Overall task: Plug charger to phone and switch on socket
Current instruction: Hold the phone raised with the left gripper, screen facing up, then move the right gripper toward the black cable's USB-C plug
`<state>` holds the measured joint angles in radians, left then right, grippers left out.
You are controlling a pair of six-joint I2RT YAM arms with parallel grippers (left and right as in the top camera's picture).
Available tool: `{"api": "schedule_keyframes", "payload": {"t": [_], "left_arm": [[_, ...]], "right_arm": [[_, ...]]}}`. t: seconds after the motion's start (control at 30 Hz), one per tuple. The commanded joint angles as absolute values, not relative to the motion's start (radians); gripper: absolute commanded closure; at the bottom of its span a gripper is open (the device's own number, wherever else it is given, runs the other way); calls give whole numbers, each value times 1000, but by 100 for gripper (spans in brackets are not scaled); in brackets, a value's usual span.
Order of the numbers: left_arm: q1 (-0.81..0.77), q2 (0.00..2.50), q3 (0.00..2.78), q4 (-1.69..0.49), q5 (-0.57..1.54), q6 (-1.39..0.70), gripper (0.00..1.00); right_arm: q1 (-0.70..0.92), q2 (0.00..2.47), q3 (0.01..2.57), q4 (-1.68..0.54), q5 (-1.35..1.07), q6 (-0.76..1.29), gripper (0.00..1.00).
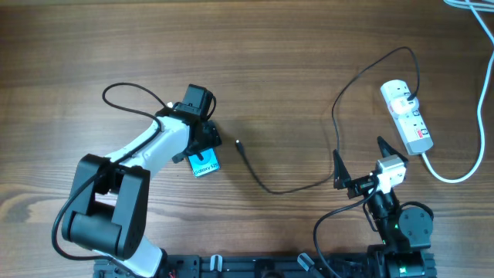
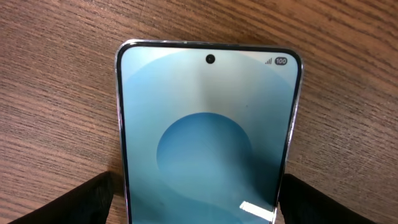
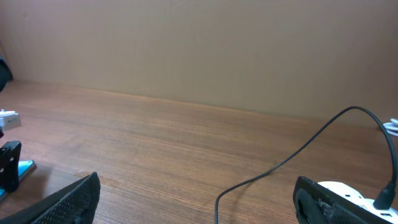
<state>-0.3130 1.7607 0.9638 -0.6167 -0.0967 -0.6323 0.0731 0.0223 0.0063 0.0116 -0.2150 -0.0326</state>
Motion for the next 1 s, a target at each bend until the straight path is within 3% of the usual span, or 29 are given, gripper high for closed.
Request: {"api": "schedule_keyframes", "payload": {"t": [0.0, 0.07, 0.23, 0.3, 0.33, 0.43, 0.5, 0.63, 0.8, 0.97], "left_arm": [[-312, 1795, 933, -620, -80, -633, 9], [-312, 1795, 933, -620, -80, -632, 0], [-312, 1795, 933, -608, -80, -632, 0], [-312, 1795, 933, -608, -80, -632, 4], [-312, 1795, 933, -608, -80, -632, 13], [-312, 1795, 933, -609, -80, -633, 26], [-312, 1795, 933, -609, -80, -633, 23], [-312, 1795, 933, -609, -80, -633, 20], [-312, 1795, 933, -609, -80, -636, 15], [-312, 1795, 933, -609, -80, -636, 12]], "right_arm": [[68, 18, 5, 14, -203, -51, 0], [68, 18, 5, 14, -203, -52, 0], [68, 18, 5, 15, -203, -50, 0], [68, 18, 5, 15, -211, -49, 0], [68, 18, 5, 17, -241, -9, 0], [68, 18, 5, 19, -245, 246, 0], [68, 18, 6, 59, -262, 418, 0], [68, 51, 100, 103, -337, 397, 0], [68, 369, 411, -47, -445, 309, 0], [68, 781, 755, -385, -496, 282, 0]]}}
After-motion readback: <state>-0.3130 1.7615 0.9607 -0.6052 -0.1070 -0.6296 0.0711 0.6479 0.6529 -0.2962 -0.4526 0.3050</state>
